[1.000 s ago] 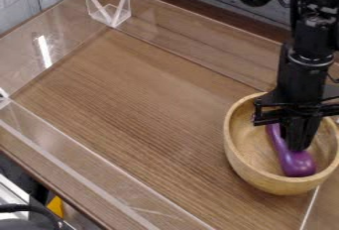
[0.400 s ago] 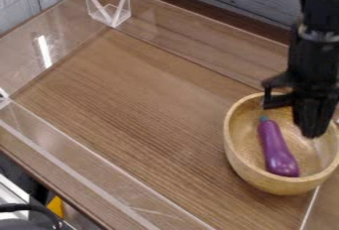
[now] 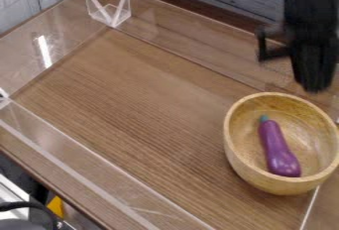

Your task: Remove the purple eggplant from inside the brown bowl and put it on the table

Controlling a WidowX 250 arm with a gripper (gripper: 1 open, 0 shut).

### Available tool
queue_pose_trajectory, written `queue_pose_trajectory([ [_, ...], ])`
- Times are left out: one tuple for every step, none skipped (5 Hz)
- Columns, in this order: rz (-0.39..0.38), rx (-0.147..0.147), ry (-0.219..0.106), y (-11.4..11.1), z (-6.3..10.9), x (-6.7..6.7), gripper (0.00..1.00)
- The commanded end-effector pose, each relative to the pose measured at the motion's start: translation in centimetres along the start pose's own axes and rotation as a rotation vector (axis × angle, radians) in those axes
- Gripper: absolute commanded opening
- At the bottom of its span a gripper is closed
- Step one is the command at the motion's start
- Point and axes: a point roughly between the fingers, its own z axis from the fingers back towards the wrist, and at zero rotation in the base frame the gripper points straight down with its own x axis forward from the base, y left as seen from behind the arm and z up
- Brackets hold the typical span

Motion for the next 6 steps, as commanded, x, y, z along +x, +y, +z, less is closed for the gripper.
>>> queue_pose_trajectory([
  [-0.026, -0.068, -0.035, 0.3, 2.6, -1.1, 1.00],
  [-0.017, -0.060, -0.055, 1.1, 2.6, -1.8, 0.00],
  [-0.006, -0.056, -0.077, 1.8, 2.6, -2.1, 0.00],
  [-0.003, -0.041, -0.094, 2.6, 2.0, -2.3, 1.00],
  [-0.004, -0.026, -0.103, 3.4, 1.7, -2.7, 0.00],
  [-0.005, -0.011, -0.110, 3.8, 1.1, -2.8, 1.00],
])
